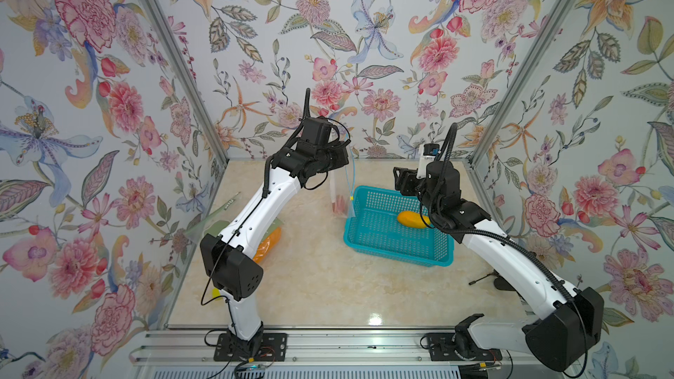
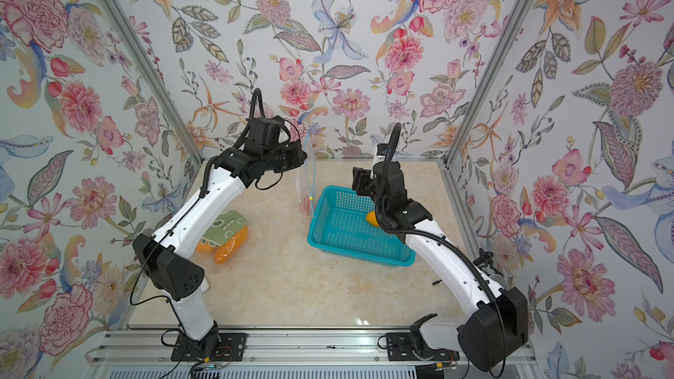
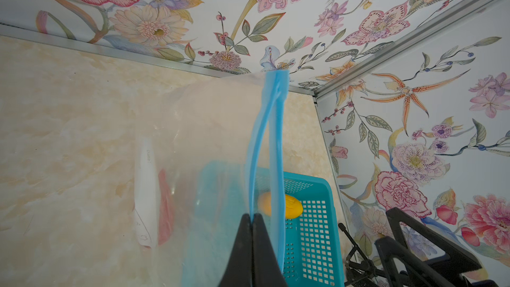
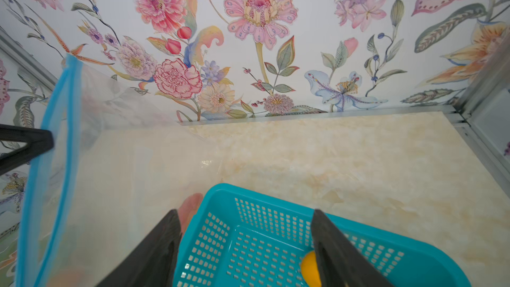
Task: Place the mango in a zip-top bag and seal the zipper
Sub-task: Pick up the mango from the basket.
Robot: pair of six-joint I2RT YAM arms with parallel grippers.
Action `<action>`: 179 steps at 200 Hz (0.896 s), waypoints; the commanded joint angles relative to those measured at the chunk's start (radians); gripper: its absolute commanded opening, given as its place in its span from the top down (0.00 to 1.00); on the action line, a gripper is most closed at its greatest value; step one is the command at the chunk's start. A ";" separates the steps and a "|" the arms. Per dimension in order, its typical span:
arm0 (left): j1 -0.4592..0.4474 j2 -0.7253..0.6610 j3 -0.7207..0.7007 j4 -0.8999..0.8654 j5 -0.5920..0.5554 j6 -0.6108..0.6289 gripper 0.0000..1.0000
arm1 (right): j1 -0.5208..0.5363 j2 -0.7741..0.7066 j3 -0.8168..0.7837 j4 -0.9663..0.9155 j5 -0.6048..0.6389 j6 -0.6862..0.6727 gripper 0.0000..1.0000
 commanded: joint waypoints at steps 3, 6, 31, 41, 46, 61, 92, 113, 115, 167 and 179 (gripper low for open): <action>0.011 -0.017 -0.004 0.013 -0.003 0.013 1.00 | -0.106 0.070 -0.024 -0.348 -0.187 -0.076 0.25; 0.012 -0.017 -0.004 0.014 -0.003 0.013 1.00 | -0.113 0.084 -0.016 -0.377 -0.186 -0.101 0.24; 0.012 -0.011 -0.004 0.023 0.006 0.012 1.00 | -0.155 0.173 0.008 -0.481 -0.158 -0.285 0.20; 0.012 -0.009 -0.004 0.025 0.009 0.010 1.00 | -0.174 0.207 0.019 -0.491 -0.171 -0.327 0.19; 0.012 -0.008 -0.004 0.025 0.011 0.011 1.00 | -0.180 0.226 0.027 -0.493 -0.170 -0.342 0.19; 0.012 -0.005 -0.003 0.025 0.015 0.009 1.00 | -0.181 0.280 0.057 -0.495 -0.186 -0.398 0.17; 0.011 0.004 0.002 0.026 0.034 0.009 1.00 | -0.155 0.403 0.140 -0.498 -0.168 -0.495 0.16; 0.011 0.006 0.000 0.026 0.039 0.009 1.00 | -0.128 0.480 0.200 -0.511 -0.105 -0.552 0.14; 0.011 0.006 0.000 0.026 0.039 0.009 1.00 | -0.125 0.487 0.206 -0.513 -0.104 -0.557 0.14; 0.013 0.009 0.000 0.025 0.045 0.009 1.00 | -0.119 0.623 0.319 -0.567 -0.131 -0.654 0.14; 0.013 0.009 0.000 0.026 0.047 0.008 1.00 | -0.121 0.643 0.337 -0.579 -0.127 -0.664 0.14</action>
